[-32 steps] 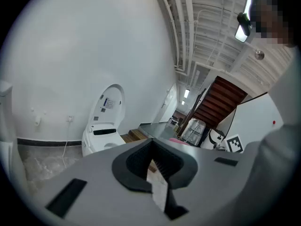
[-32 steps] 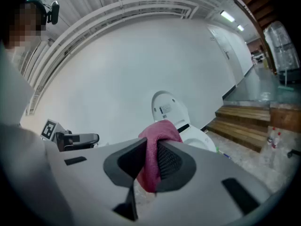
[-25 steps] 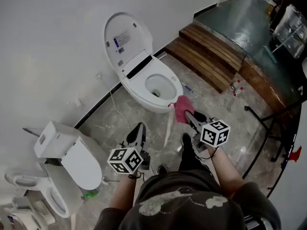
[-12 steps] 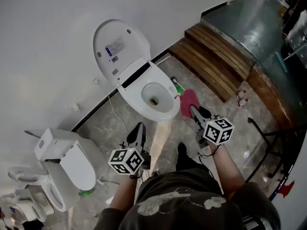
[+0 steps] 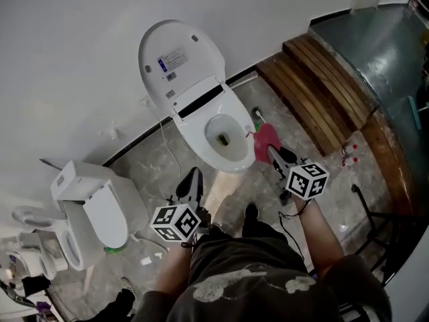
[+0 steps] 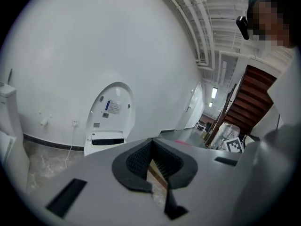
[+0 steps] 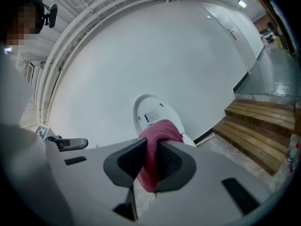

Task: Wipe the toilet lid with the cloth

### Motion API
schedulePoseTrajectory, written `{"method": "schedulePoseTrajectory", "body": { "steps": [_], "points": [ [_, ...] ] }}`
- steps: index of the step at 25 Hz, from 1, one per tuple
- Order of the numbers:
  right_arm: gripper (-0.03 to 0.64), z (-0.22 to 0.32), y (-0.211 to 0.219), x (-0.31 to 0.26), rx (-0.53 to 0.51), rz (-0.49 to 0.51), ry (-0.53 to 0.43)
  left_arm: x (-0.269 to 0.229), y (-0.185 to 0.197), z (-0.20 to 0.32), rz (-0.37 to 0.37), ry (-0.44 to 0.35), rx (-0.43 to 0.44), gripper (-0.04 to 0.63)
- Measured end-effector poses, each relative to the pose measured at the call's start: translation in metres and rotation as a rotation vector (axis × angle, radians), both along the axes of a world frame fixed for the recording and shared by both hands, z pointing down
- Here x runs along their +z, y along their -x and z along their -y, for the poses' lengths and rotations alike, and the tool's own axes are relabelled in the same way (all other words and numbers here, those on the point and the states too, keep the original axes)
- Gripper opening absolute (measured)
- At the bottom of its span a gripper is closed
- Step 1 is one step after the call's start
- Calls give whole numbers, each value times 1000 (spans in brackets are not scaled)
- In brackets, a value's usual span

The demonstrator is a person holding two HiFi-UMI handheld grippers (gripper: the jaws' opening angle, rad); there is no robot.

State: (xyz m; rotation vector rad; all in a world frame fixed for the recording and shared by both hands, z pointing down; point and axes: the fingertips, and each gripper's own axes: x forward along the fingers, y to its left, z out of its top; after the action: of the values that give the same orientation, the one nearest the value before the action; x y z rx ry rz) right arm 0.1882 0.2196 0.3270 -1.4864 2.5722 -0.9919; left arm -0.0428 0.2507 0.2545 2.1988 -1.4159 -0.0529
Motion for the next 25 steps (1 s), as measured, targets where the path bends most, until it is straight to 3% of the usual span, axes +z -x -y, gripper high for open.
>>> {"method": "schedulePoseTrajectory", "body": {
  "steps": [11, 25],
  "points": [
    [49, 44, 45, 8, -102, -10, 24, 12, 25, 39, -21, 13, -72, 6],
    [49, 175, 84, -22, -121, -71, -23, 6, 55, 189, -61, -34, -58, 6]
  ]
}}
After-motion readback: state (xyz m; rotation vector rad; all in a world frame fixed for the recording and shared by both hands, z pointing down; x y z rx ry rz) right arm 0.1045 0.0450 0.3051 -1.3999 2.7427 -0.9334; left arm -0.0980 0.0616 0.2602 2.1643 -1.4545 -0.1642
